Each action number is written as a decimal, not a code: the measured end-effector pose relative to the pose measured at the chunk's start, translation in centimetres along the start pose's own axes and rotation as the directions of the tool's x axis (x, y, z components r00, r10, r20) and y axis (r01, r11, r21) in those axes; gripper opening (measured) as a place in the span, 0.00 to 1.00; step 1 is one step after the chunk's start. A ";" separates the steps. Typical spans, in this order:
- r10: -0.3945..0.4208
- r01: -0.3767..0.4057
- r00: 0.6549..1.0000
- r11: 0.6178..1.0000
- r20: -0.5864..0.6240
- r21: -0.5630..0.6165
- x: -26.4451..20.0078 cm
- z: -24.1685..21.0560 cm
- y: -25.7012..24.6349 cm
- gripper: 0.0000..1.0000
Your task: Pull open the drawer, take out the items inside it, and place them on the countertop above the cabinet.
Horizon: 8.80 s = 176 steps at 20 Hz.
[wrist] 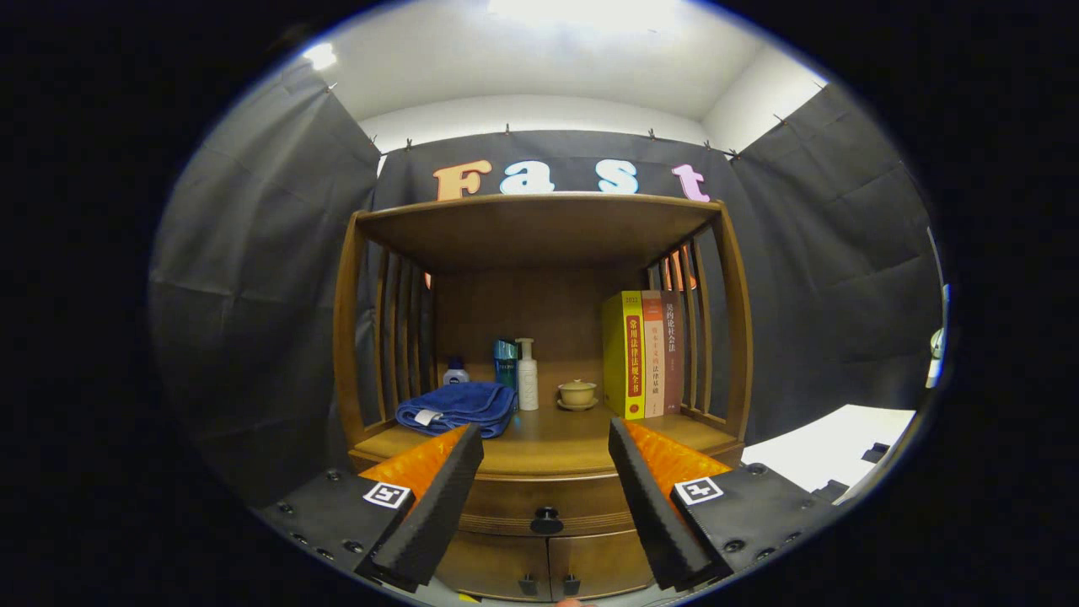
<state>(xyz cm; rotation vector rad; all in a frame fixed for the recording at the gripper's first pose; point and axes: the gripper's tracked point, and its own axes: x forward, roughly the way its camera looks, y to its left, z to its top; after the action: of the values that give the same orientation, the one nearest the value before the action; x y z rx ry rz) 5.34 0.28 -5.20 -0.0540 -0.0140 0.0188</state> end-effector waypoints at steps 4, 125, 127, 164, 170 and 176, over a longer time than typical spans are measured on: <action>0.035 -0.033 0.996 0.999 -0.079 0.019 3.5 -6.6 0.9 0.98; 0.027 -0.039 0.300 0.999 -0.954 0.016 8.9 -22.0 1.9 0.53; 0.048 -0.064 0.315 0.998 -0.948 0.029 9.5 -20.6 2.3 0.36; 0.094 -0.015 0.613 0.994 -0.784 0.108 28.1 -5.0 1.8 0.37; 0.094 -0.001 0.616 0.993 -0.782 0.119 28.2 -5.5 1.8 0.53; 0.086 0.020 0.632 0.992 -0.770 0.128 27.9 -5.2 1.6 0.80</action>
<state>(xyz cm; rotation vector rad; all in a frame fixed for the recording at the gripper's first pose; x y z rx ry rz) 33.30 2.17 -10.12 0.0700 0.8735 0.0323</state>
